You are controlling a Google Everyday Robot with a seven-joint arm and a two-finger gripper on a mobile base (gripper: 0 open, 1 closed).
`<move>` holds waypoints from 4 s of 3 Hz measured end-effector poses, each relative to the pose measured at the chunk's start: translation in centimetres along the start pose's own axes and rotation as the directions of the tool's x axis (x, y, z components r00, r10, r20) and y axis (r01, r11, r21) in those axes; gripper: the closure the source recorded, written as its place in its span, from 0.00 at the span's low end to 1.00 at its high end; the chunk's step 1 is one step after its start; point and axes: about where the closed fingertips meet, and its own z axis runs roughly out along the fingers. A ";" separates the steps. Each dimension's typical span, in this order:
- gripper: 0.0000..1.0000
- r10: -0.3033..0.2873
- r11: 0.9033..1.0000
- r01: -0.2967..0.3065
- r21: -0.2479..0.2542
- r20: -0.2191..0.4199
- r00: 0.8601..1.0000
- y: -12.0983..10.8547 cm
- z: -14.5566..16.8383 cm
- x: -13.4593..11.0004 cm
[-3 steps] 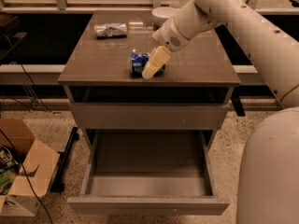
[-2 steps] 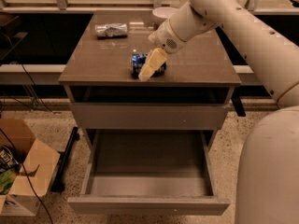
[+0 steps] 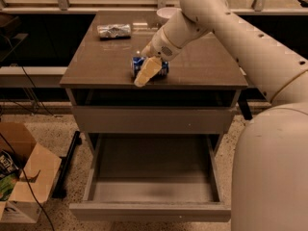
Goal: Place pepsi can into middle drawer
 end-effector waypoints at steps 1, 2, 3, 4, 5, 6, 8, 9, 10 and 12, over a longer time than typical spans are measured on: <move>0.48 0.010 1.000 -0.010 -0.004 -0.018 1.000 0.2 0.1 0.6; 0.72 0.010 1.000 -0.010 -0.004 -0.018 1.000 0.1 0.0 0.5; 0.95 0.010 1.000 -0.010 -0.004 -0.018 1.000 0.1 0.0 0.5; 1.00 0.010 1.000 -0.010 -0.004 -0.018 1.000 0.2 0.0 0.5; 1.00 0.012 1.000 -0.012 0.005 -0.014 1.000 1.6 -0.6 0.6; 1.00 0.015 0.991 -0.021 0.132 0.043 0.999 5.6 -6.0 -1.2; 1.00 0.015 0.979 -0.022 0.204 0.034 0.999 8.3 -8.7 -0.3; 1.00 0.041 0.976 -0.054 0.213 0.064 0.997 8.6 -6.9 1.7; 1.00 0.082 0.969 -0.108 0.222 0.122 0.989 9.0 -4.6 5.2; 1.00 0.250 0.926 -0.307 0.218 0.254 0.934 7.6 -0.3 15.6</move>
Offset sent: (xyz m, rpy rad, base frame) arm -0.0178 -0.0239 0.0155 -0.0573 -0.0361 -0.0290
